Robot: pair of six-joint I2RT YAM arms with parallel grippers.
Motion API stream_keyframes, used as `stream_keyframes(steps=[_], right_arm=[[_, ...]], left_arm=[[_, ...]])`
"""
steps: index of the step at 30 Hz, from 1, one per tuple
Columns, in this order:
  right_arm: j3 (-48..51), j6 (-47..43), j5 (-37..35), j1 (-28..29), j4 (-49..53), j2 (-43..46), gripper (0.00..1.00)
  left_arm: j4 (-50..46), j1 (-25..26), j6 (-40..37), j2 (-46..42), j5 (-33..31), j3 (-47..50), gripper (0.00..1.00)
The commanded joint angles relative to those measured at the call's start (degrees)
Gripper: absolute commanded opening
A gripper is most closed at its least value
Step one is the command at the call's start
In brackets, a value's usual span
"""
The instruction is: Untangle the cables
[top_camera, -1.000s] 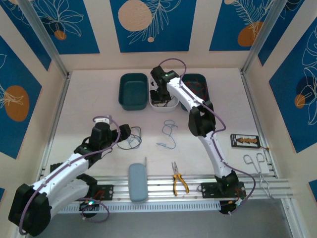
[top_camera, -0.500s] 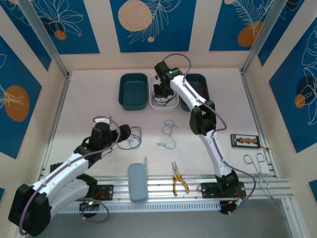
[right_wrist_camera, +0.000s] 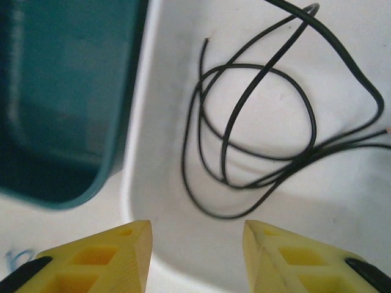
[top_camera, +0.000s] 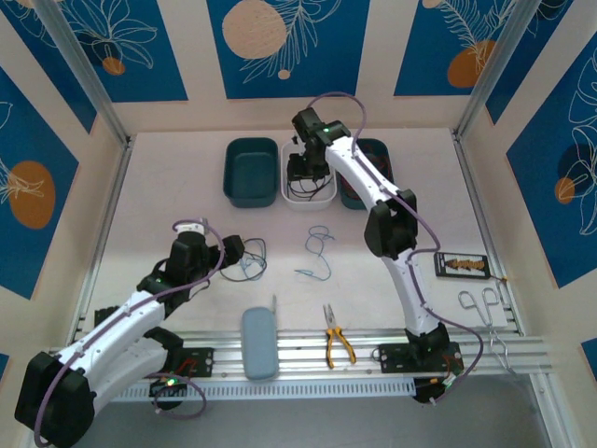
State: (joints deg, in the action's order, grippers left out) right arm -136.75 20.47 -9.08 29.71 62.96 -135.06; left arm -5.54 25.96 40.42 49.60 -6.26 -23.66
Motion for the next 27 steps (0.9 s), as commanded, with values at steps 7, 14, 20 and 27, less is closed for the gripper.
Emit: stream_keyframes(steps=[7, 14, 20, 27], right_arm=[[22.62, 5.13, 1.29, 6.32, -5.83, 18.57, 0.5], [39.02, 11.3, 8.77, 10.89, -12.85, 24.22, 0.49], [42.53, 14.32, 14.95, 15.24, -17.34, 20.69, 0.46], [40.09, 15.81, 14.53, 15.99, -17.78, 14.2, 0.44]], left_arm=[[-5.85, -4.39, 1.49, 2.68, 3.49, -5.44, 1.0], [-5.91, -7.83, 0.0, 10.27, 12.7, -7.94, 1.0], [-5.87, -8.43, -1.84, 15.15, 16.5, -9.21, 0.98], [-5.87, -8.95, -1.58, 14.85, 16.51, -7.13, 0.92]])
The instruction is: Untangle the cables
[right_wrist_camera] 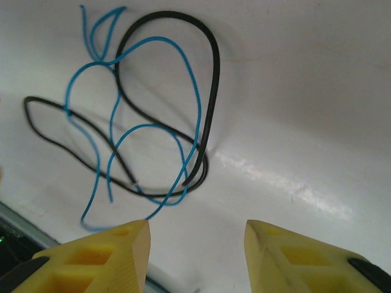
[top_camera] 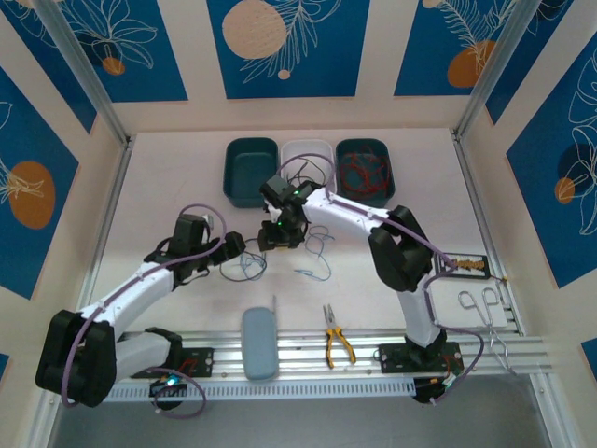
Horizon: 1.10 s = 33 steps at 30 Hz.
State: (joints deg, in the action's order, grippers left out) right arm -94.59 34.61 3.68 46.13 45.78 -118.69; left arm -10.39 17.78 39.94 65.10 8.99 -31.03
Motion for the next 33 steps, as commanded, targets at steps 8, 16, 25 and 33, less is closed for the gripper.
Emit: stream_keyframes(steps=[8, 16, 25, 33], right_arm=[[-3.83, 2.65, 3.44, -0.68, -2.58, -7.03, 0.39], [-4.7, 3.45, 5.09, -1.04, -3.85, -8.87, 0.34], [-5.75, 3.34, 5.32, -1.97, -3.94, -9.68, 0.05], [-2.73, 1.16, -0.43, -1.9, -4.57, -0.96, 0.0]], left_arm=[[-0.47, -1.04, -0.59, -1.39, 0.12, 2.72, 0.82], [0.98, -1.07, -0.43, -0.03, 0.63, 3.69, 0.75], [2.73, -1.07, -0.37, 2.44, 1.12, 4.22, 0.64], [5.09, -1.06, 0.4, 4.04, 1.03, 5.37, 0.36]])
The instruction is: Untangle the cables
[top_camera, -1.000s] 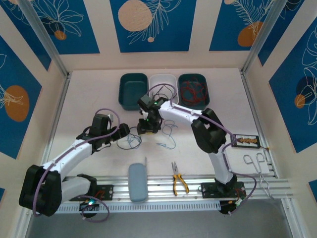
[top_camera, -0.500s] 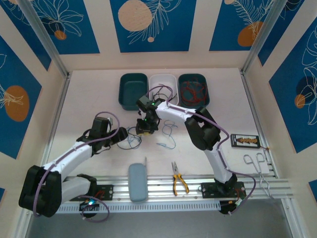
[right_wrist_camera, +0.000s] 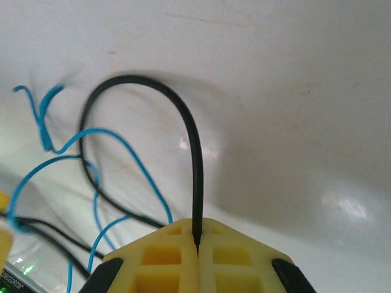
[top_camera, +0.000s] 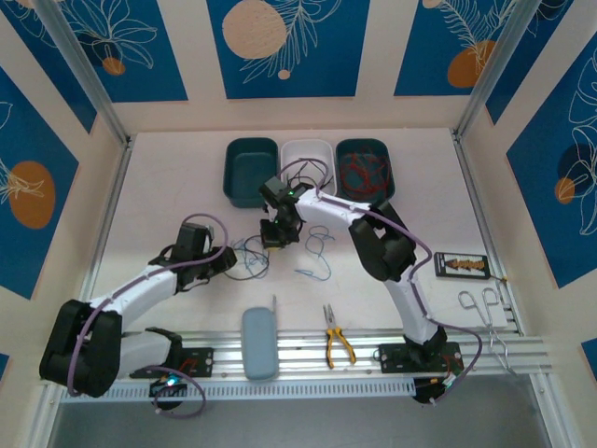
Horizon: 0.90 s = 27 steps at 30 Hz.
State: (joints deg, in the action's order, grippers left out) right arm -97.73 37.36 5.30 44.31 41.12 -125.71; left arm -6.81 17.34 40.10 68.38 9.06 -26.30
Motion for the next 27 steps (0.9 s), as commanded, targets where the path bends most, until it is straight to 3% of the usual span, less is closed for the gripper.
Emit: stream_keyframes(steps=[1, 5, 14, 27], right_arm=[[0.51, -1.83, -2.83, -0.09, 0.54, 6.88, 0.0], [1.02, -2.95, -6.18, -0.02, 2.66, 10.76, 0.0], [1.68, -4.62, -12.08, -0.11, 4.5, 18.66, 0.0], [1.21, -7.0, -25.38, -0.99, 8.92, 28.05, 0.0]], left_arm=[[1.61, -0.62, 0.26, 0.96, 0.87, 0.68, 0.32], [2.11, -0.61, 0.5, 1.32, 0.12, 0.9, 0.17], [1.96, -0.73, 0.86, 1.01, -2.06, 1.06, 0.01], [-2.77, -2.31, 0.54, -5.11, -6.94, 1.08, 0.0]])
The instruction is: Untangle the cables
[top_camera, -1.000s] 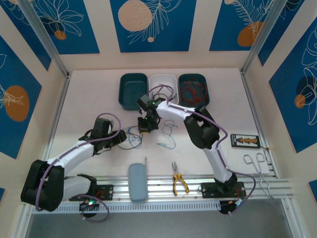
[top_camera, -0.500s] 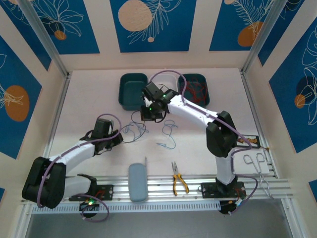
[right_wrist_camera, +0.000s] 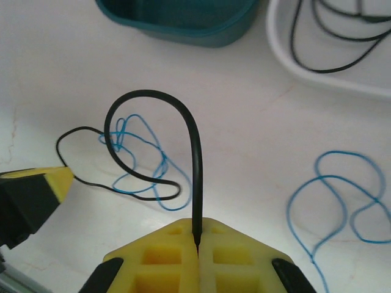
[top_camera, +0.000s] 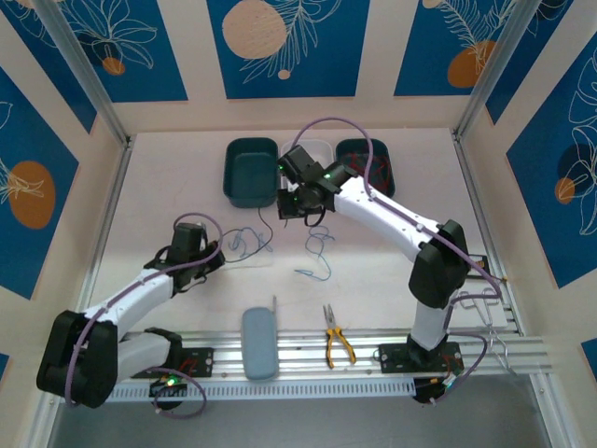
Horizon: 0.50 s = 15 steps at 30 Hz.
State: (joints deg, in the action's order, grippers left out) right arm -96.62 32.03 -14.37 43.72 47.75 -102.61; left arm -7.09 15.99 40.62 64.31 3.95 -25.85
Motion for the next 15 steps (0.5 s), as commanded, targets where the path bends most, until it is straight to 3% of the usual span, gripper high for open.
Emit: stream_keyframes(steps=[1, 9, 15], right_arm=[[0.09, -2.1, -6.61, -0.39, 2.4, 6.13, 0.0], [-2.93, -8.59, -10.22, 1.25, 1.63, 14.97, 0.0], [-8.64, -12.58, -8.35, 2.4, 2.93, 15.77, 0.0]], left_arm=[[-2.44, -1.0, 0.07, -0.97, -1.84, 0.73, 0.0], [0.64, -1.22, 1.55, 1.61, -0.65, 1.68, 0.01], [2.98, -1.22, 2.98, 2.98, 0.76, 2.11, 0.22]])
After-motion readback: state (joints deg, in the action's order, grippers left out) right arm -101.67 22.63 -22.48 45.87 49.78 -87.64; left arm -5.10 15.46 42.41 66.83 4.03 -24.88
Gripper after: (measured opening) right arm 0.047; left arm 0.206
